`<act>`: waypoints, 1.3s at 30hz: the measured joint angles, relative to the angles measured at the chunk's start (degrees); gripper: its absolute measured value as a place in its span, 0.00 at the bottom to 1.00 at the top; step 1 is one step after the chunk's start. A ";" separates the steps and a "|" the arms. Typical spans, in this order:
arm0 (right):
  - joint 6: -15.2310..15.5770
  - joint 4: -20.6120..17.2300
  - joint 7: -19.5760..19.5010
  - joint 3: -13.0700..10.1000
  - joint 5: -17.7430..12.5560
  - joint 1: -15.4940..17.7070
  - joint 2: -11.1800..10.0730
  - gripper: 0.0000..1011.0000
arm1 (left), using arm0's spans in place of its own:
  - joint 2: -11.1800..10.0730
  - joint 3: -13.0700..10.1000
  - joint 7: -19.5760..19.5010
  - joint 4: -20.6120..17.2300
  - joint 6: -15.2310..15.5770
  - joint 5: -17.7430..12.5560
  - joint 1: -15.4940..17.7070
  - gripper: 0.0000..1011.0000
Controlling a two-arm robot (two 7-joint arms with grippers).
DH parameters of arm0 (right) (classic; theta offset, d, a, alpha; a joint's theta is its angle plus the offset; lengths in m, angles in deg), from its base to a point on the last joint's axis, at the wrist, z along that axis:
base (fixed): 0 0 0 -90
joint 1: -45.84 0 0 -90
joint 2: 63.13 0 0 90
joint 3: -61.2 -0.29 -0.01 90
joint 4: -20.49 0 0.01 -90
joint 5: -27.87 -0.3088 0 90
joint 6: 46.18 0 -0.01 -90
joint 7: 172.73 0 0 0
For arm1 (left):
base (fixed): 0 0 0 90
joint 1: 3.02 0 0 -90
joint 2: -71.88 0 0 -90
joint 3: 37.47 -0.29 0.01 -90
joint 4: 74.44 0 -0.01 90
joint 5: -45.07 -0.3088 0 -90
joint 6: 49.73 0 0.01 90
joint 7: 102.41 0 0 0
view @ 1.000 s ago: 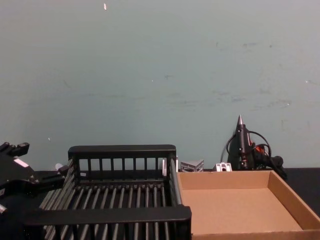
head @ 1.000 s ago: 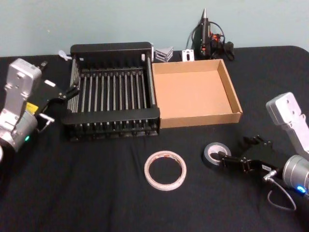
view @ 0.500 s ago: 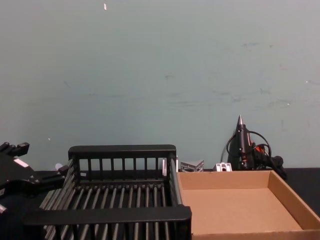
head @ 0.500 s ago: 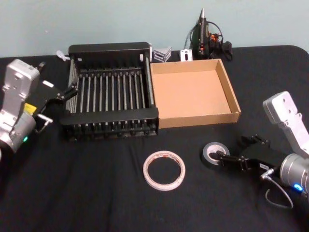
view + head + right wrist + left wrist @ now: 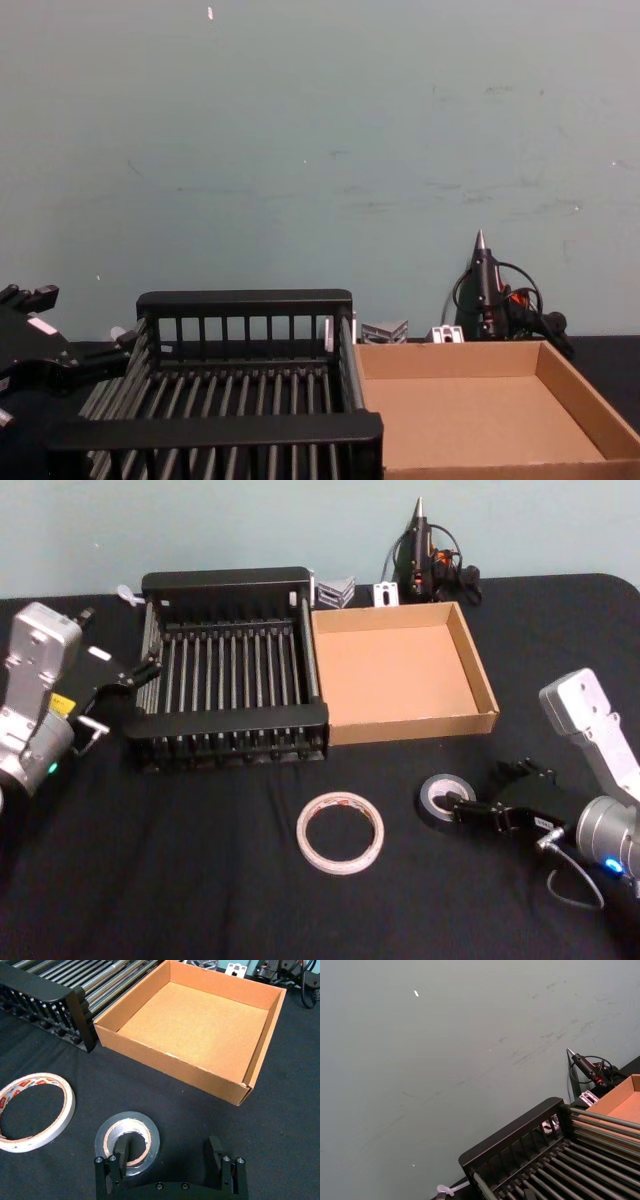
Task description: Pick up the white tape and place it into the black box , Pick up the silver tape and place it into the brown box.
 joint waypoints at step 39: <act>-0.21 -0.05 0.02 0.12 0.19 0.02 -0.06 0.28 | 0.00 0.00 0.00 0.00 0.00 0.00 0.00 0.99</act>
